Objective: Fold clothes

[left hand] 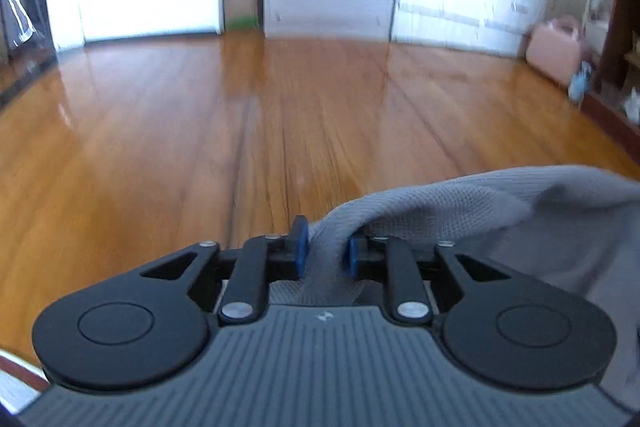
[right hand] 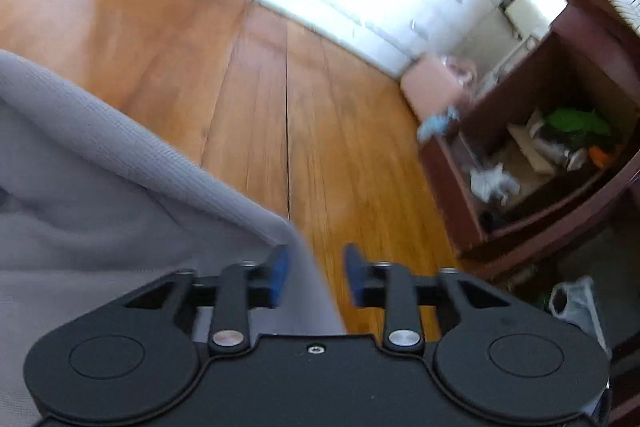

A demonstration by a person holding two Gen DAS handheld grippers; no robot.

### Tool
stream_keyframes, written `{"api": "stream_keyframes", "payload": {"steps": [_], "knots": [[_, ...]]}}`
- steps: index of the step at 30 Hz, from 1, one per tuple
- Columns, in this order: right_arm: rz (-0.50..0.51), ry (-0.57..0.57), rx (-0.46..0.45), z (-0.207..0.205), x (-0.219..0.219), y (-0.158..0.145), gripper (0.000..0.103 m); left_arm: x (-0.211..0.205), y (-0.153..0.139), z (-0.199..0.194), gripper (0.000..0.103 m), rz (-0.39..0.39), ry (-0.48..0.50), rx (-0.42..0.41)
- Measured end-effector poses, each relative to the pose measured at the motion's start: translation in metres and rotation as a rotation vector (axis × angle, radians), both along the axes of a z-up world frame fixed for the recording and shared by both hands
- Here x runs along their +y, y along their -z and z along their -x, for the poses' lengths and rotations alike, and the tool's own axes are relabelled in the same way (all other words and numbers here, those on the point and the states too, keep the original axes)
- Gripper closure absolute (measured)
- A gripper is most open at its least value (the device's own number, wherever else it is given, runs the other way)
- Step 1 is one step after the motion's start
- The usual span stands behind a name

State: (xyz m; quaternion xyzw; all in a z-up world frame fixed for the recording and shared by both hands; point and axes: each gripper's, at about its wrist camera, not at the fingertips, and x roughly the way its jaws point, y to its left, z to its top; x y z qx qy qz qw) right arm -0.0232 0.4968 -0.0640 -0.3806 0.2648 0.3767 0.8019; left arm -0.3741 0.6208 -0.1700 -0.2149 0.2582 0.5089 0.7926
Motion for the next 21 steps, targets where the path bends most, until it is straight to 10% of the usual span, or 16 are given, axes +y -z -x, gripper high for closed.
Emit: {"api": "stream_keyframes", "payload": {"steps": [5,15,21], "knots": [[-0.004,0.072,0.349,-0.015,-0.019,0.027,0.051,0.011,0.048,0.005,0.071,0.201,0.001,-0.019],[-0.032,0.414,1.194,-0.017,-0.099,0.092,0.042,0.016,0.057,0.007,0.050,0.246,-0.014,-0.013],[-0.016,0.442,1.199,-0.002,-0.100,0.110,0.040,0.029,0.060,0.000,0.038,0.274,-0.001,-0.033]]}}
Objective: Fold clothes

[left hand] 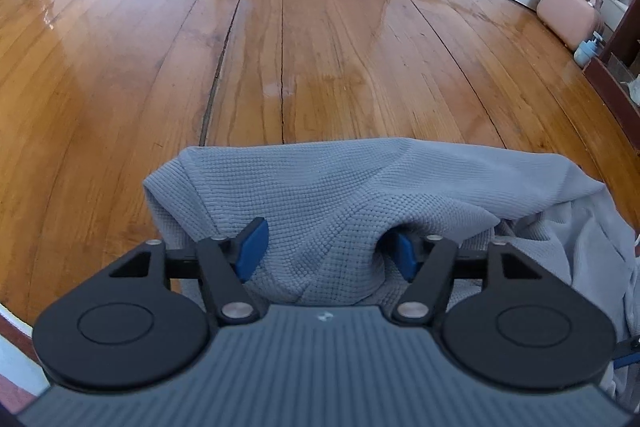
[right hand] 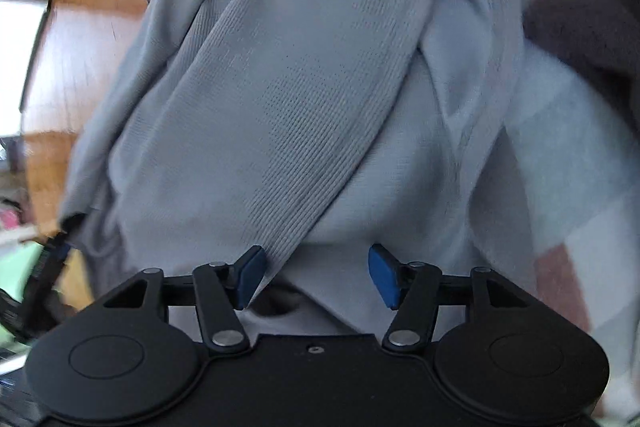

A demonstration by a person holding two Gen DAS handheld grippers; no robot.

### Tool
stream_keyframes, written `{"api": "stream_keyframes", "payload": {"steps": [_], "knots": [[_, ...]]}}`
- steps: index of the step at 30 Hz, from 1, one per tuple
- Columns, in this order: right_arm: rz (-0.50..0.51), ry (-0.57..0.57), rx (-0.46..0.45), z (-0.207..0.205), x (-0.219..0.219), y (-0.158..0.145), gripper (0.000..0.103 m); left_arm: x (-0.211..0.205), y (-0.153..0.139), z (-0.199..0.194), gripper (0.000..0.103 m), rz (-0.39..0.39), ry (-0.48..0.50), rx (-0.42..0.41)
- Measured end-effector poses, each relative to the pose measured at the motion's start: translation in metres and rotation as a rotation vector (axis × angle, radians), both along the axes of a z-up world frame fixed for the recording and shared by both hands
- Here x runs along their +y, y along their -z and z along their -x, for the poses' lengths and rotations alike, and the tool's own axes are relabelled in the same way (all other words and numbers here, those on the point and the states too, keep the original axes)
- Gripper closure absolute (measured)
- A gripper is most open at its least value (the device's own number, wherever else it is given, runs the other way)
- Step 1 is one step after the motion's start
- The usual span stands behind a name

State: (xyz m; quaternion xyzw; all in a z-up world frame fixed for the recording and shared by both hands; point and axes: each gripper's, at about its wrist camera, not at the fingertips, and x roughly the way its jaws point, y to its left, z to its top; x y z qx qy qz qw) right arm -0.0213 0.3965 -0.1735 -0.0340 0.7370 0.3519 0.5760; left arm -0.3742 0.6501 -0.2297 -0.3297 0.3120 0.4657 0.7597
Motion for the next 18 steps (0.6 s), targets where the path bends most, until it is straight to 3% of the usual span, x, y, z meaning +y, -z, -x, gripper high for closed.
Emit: {"api": "stream_keyframes", "payload": {"steps": [7,9,10,11,12,14,18], "knots": [[-0.131,-0.060,-0.164,0.006,0.032,-0.021,0.040,0.000,0.007,-0.025,0.037,-0.067,0.063,0.130],[-0.168,-0.106,-0.247,0.011,0.040,-0.024,0.058,-0.001,0.014,-0.031,0.038,-0.102,0.077,0.185],[-0.171,-0.134,-0.321,0.015,0.045,-0.028,0.094,-0.003,0.015,-0.032,0.045,-0.119,0.082,0.197],[-0.161,-0.162,-0.382,0.015,0.050,-0.030,0.100,-0.004,0.016,-0.033,0.074,-0.134,0.086,0.209],[-0.166,-0.170,-0.433,0.018,0.051,-0.035,0.100,-0.005,0.015,-0.034,0.091,-0.145,0.089,0.217],[-0.200,-0.156,-0.526,0.017,0.048,-0.049,0.100,-0.008,0.008,-0.034,0.093,-0.168,0.088,0.226],[-0.265,-0.165,-0.648,0.006,0.021,-0.090,0.100,-0.015,-0.032,-0.020,0.093,-0.328,0.027,0.172]]}}
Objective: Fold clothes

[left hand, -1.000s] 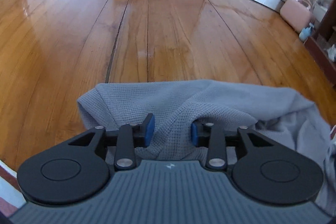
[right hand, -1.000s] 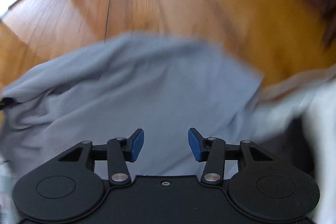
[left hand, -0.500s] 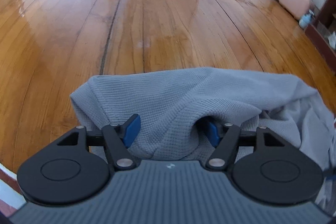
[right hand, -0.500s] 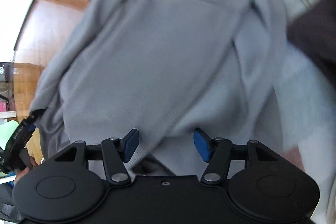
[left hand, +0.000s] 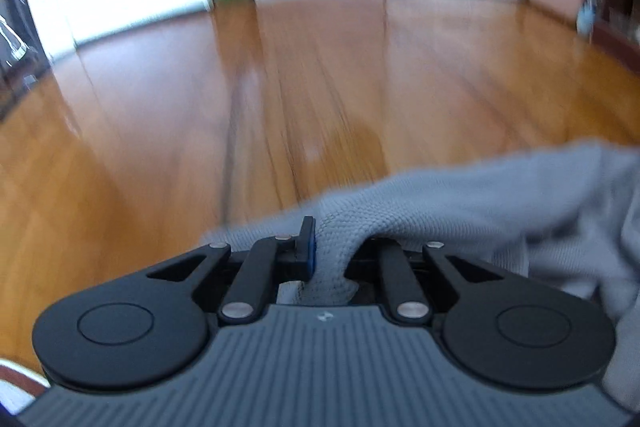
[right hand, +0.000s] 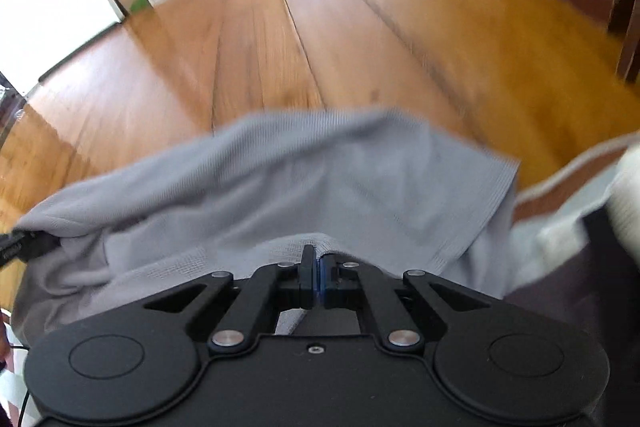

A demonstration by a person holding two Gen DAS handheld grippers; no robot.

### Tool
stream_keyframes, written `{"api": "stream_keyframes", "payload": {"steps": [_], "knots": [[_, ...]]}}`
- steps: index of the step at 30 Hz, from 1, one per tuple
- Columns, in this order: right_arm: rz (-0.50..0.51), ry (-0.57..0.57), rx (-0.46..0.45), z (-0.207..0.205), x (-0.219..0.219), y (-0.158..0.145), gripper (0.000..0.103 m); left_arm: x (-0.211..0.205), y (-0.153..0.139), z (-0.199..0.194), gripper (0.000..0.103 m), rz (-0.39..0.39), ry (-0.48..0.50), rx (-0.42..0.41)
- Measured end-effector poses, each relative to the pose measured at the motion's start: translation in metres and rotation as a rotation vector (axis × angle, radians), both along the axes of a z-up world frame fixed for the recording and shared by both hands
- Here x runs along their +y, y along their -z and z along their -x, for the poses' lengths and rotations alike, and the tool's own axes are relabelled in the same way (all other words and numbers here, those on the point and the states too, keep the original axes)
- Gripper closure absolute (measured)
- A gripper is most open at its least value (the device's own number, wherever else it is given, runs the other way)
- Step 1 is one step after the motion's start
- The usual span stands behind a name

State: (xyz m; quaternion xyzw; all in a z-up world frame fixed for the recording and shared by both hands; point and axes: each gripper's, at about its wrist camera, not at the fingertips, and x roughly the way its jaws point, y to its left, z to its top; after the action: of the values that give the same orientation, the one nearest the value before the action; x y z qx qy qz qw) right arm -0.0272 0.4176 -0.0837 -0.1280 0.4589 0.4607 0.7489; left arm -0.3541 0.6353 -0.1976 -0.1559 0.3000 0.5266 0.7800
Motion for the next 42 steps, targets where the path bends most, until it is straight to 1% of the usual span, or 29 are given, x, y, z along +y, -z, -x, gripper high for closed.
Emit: {"api": "stream_keyframes", "payload": {"steps": [2,4,6,8,11,12,13,14,15,17,18,19,20,21,22,23,24,26,30,32,33,34,35,36,37,38,39,40,42], "knots": [[-0.021,-0.038,-0.062,0.000,-0.012,-0.018,0.100,-0.003,-0.022,0.013,0.093,-0.087,-0.063,-0.029],[-0.050,-0.069,-0.128,0.004,-0.027,-0.037,0.100,-0.004,-0.040,0.029,0.093,-0.145,-0.125,-0.055],[-0.096,-0.094,-0.132,0.010,-0.053,-0.057,0.100,-0.008,-0.060,0.052,0.093,-0.177,-0.199,-0.094],[-0.156,-0.151,-0.070,0.019,-0.079,-0.068,0.100,-0.020,-0.083,0.081,0.093,-0.210,-0.270,-0.159],[-0.172,-0.324,0.020,0.048,-0.111,-0.068,0.100,-0.047,-0.114,0.135,0.093,-0.242,-0.386,-0.277],[-0.152,-0.366,0.048,0.056,-0.119,-0.062,0.100,-0.049,-0.115,0.153,0.093,-0.202,-0.419,-0.318],[-0.128,-0.407,0.079,0.064,-0.125,-0.055,0.100,-0.047,-0.112,0.169,0.092,-0.131,-0.435,-0.357],[-0.082,-0.443,0.120,0.070,-0.126,-0.043,0.100,-0.047,-0.100,0.187,0.092,-0.056,-0.444,-0.383],[-0.032,-0.474,0.155,0.075,-0.127,-0.031,0.100,-0.042,-0.084,0.195,0.092,0.033,-0.463,-0.379],[0.088,-0.492,0.172,0.082,-0.118,-0.005,0.094,-0.032,-0.051,0.205,0.093,0.194,-0.506,-0.351],[0.119,-0.486,0.181,0.082,-0.113,0.005,0.093,-0.028,-0.035,0.208,0.093,0.268,-0.528,-0.334],[0.145,-0.477,0.192,0.081,-0.108,0.013,0.093,-0.025,-0.023,0.211,0.093,0.329,-0.529,-0.363],[0.148,-0.453,0.212,0.076,-0.103,0.017,0.091,-0.022,-0.017,0.213,0.093,0.359,-0.519,-0.408],[0.140,-0.420,0.237,0.070,-0.099,0.020,0.086,-0.019,-0.012,0.214,0.093,0.385,-0.508,-0.447],[0.130,-0.385,0.262,0.063,-0.095,0.023,0.068,-0.018,-0.014,0.211,0.092,0.371,-0.498,-0.434],[0.112,-0.341,0.289,0.054,-0.091,0.024,0.057,-0.017,-0.016,0.208,0.092,0.358,-0.487,-0.419],[0.092,-0.302,0.308,0.046,-0.085,0.030,0.057,-0.019,-0.018,0.206,0.092,0.340,-0.477,-0.395],[0.063,-0.261,0.336,0.034,-0.087,0.030,0.057,-0.018,-0.018,0.202,0.092,0.333,-0.464,-0.390],[0.075,-0.256,0.350,0.035,-0.082,0.031,0.055,-0.013,-0.007,0.211,0.092,0.376,-0.478,-0.446],[0.080,-0.236,0.391,0.038,-0.078,0.046,0.050,-0.013,-0.003,0.213,0.092,0.383,-0.486,-0.469],[0.079,-0.217,0.437,0.039,-0.076,0.058,0.048,-0.012,-0.001,0.214,0.092,0.385,-0.485,-0.474],[0.084,-0.196,0.487,0.039,-0.071,0.072,0.041,-0.010,0.000,0.212,0.092,0.385,-0.484,-0.471],[0.103,-0.181,0.527,0.040,-0.066,0.086,0.040,-0.010,0.001,0.211,0.092,0.388,-0.481,-0.469],[0.131,-0.180,0.550,0.040,-0.061,0.096,0.040,-0.010,0.002,0.210,0.092,0.390,-0.479,-0.467],[0.131,-0.184,0.539,0.043,-0.057,0.096,0.040,-0.009,0.003,0.209,0.092,0.393,-0.477,-0.465],[0.131,-0.189,0.527,0.045,-0.054,0.097,0.046,-0.010,0.003,0.208,0.092,0.395,-0.474,-0.462],[0.128,-0.196,0.508,0.048,-0.050,0.096,0.058,-0.012,0.002,0.208,0.092,0.392,-0.472,-0.456],[0.114,-0.220,0.448,0.052,-0.046,0.087,0.091,-0.012,0.002,0.207,0.092,0.386,-0.469,-0.452],[0.095,-0.289,0.338,0.063,-0.037,0.066,0.093,-0.012,0.001,0.204,0.092,0.374,-0.457,-0.446]]}}
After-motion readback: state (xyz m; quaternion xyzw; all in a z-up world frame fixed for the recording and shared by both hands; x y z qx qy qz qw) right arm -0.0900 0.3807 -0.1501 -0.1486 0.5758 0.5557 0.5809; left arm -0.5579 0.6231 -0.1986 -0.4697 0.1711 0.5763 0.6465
